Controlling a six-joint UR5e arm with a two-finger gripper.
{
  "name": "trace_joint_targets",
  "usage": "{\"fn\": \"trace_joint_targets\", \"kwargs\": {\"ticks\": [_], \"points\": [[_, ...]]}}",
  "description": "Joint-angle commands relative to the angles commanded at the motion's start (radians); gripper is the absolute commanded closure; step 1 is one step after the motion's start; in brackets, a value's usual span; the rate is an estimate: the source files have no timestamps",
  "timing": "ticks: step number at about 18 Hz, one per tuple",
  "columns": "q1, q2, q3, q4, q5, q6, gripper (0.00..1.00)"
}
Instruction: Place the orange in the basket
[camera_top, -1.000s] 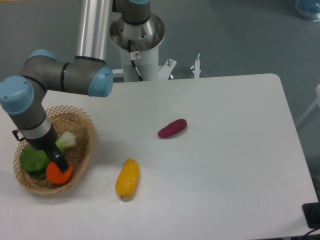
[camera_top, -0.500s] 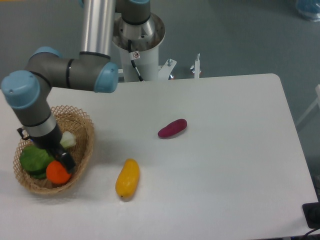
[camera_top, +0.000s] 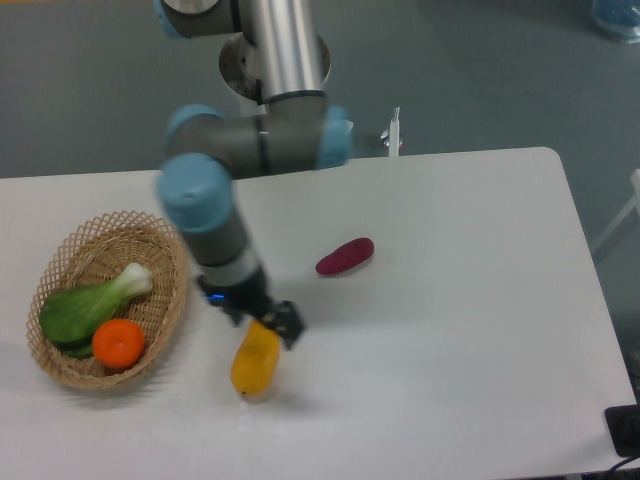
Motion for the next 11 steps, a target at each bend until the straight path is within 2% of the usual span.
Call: {"fn": "trace_joint_targets", "kwargs": {"ticks": [2,4,6,9,11], "points": [[0.071,-0.002,0.003,-0.002,-0.029,0.057,0.0],[0.147,-0.003,0.038,-0.006,-0.081,0.183,0.0],[0.193,-0.014,0.06,-0.015,-0.108,0.256,0.0],[0.233,-0.017,0.067,-0.015,-0.106,0.369,0.0],[0.234,-0.015,0.057,-0.014,-0.105,0.371,0.0]]}}
